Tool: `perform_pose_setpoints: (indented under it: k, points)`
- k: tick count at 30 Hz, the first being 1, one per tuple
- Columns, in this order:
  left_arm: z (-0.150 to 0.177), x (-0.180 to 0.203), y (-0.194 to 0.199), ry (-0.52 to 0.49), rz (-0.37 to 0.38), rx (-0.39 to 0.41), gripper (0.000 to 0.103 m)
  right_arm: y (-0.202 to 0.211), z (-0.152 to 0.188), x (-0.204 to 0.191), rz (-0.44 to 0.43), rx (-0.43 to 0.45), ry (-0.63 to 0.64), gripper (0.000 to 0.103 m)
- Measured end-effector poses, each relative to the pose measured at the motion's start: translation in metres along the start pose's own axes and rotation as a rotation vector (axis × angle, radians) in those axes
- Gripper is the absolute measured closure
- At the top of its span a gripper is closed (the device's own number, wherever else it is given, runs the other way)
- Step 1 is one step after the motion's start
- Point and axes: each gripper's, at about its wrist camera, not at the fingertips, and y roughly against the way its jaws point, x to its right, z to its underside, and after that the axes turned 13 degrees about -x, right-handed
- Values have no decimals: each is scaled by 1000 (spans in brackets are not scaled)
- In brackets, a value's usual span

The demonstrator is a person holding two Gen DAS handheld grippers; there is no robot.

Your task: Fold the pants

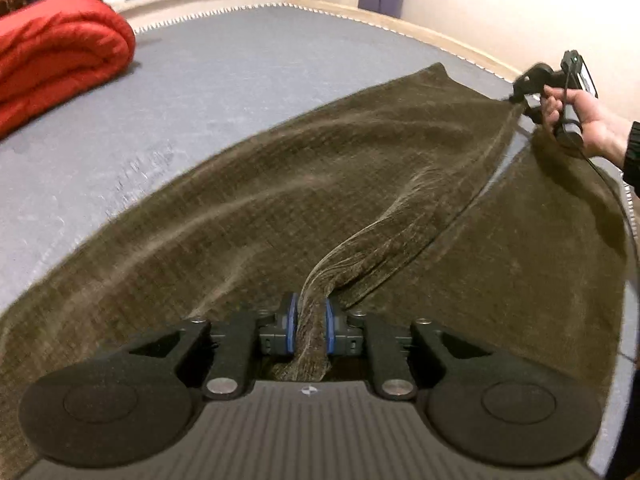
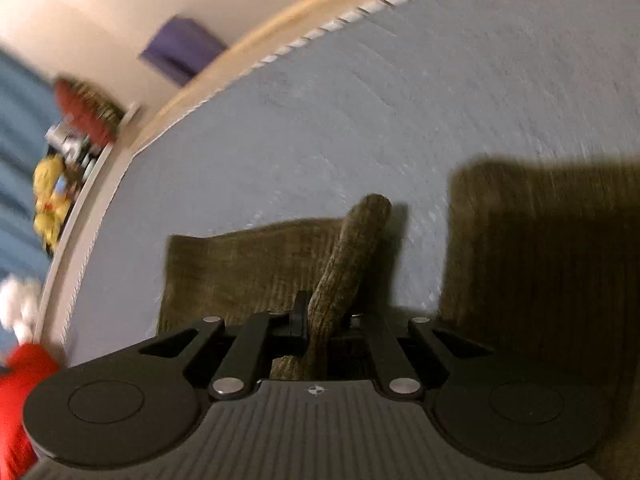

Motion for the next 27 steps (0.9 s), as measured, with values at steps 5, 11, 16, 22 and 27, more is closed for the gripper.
perform_pose_setpoints:
  k: [5, 11, 16, 22, 27]
  points:
    - [4, -14, 28, 66, 115, 69, 74, 37, -11, -9, 78, 65, -28, 85]
    - [23, -43, 37, 167, 90, 54, 84, 115, 2, -17, 61, 188, 76, 77]
    - [51, -72, 16, 327, 14, -109, 90, 184, 51, -40, -94, 172, 310, 77]
    - [74, -68, 84, 375, -65, 39, 87, 225, 150, -82, -245, -11, 701, 61]
    - [107, -87, 126, 485, -108, 15, 87, 233, 225, -87, -317, -169, 879, 61]
